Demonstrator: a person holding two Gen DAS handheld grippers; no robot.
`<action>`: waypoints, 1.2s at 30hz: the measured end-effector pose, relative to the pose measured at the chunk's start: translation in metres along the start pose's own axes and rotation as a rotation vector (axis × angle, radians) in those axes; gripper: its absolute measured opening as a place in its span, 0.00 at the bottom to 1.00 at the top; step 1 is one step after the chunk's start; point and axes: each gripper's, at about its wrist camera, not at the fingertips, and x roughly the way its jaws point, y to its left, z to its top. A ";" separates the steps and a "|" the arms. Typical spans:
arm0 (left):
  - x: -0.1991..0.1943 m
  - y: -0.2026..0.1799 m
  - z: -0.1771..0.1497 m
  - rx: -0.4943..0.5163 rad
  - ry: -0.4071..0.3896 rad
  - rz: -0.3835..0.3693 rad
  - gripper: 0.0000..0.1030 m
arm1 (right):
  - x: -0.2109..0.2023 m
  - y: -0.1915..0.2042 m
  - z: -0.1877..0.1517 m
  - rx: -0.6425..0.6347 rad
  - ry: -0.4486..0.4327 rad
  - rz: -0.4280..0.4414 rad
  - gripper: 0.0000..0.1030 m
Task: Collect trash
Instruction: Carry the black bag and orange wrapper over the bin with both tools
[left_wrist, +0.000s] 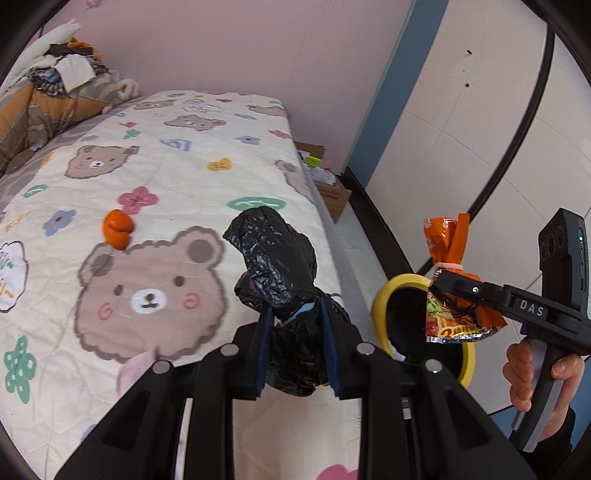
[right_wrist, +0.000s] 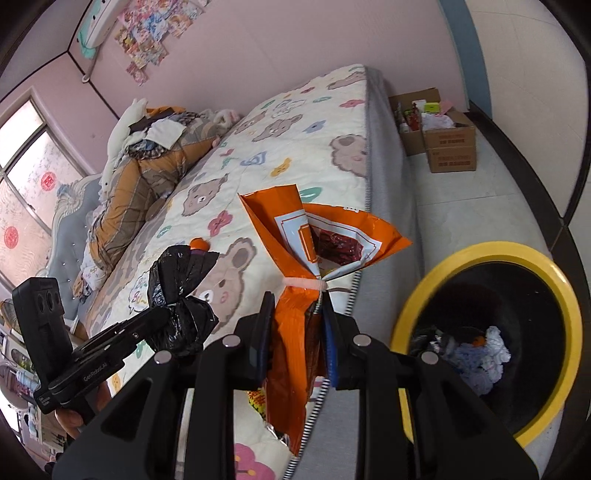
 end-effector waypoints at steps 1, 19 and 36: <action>0.003 -0.008 0.001 0.014 0.002 -0.007 0.23 | -0.005 -0.006 0.000 0.004 -0.007 -0.014 0.22; 0.046 -0.116 -0.005 0.130 0.083 -0.151 0.23 | -0.057 -0.106 -0.009 0.114 -0.059 -0.152 0.23; 0.099 -0.166 -0.023 0.191 0.185 -0.170 0.23 | -0.048 -0.168 -0.023 0.193 -0.031 -0.202 0.23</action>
